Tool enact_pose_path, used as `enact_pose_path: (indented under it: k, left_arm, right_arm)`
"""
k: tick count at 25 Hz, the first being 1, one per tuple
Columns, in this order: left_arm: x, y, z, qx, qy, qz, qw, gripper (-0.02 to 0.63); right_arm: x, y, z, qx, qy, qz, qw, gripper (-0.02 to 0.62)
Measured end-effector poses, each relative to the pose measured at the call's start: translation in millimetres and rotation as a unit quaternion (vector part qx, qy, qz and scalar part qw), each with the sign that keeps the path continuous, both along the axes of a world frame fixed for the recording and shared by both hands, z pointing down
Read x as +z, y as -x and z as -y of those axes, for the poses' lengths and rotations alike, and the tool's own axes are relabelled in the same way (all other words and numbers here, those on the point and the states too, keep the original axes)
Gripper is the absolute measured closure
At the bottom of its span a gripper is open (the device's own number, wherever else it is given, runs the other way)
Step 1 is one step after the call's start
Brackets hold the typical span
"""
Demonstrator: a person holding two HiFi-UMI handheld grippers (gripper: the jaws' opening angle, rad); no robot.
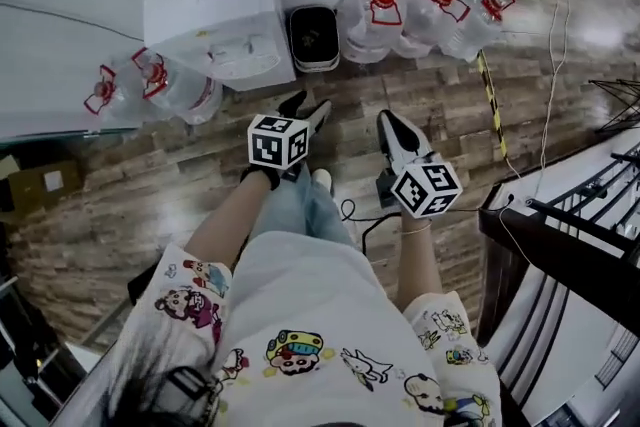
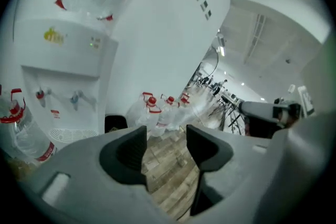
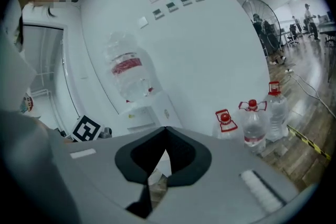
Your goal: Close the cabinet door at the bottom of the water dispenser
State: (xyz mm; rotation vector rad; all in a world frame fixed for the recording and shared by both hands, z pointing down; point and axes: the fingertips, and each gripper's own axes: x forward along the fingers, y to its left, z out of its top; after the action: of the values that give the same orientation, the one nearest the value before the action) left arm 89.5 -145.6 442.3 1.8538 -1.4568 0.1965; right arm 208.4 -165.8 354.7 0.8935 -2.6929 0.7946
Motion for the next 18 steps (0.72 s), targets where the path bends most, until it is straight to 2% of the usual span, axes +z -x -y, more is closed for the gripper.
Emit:
enact_pose_path:
  k: [4, 9, 18]
  left_arm:
    - [-86, 9, -30, -0.033, -0.08, -0.015, 0.9961, 0.383]
    - [-164, 18, -83, -0.077, -0.158, -0.012, 0.9843, 0.42]
    - [-227, 11, -162, -0.082, -0.222, 0.051, 0.9703, 0.456]
  right_arm:
    - [-58, -8, -21, -0.019, -0.039, 0.024, 0.999, 0.583]
    - [-98, -14, -55, -0.041, -0.072, 0.034, 0.996, 0.583]
    - [-152, 16, -103, -0.122, -0.151, 0.028, 0.981, 0.584]
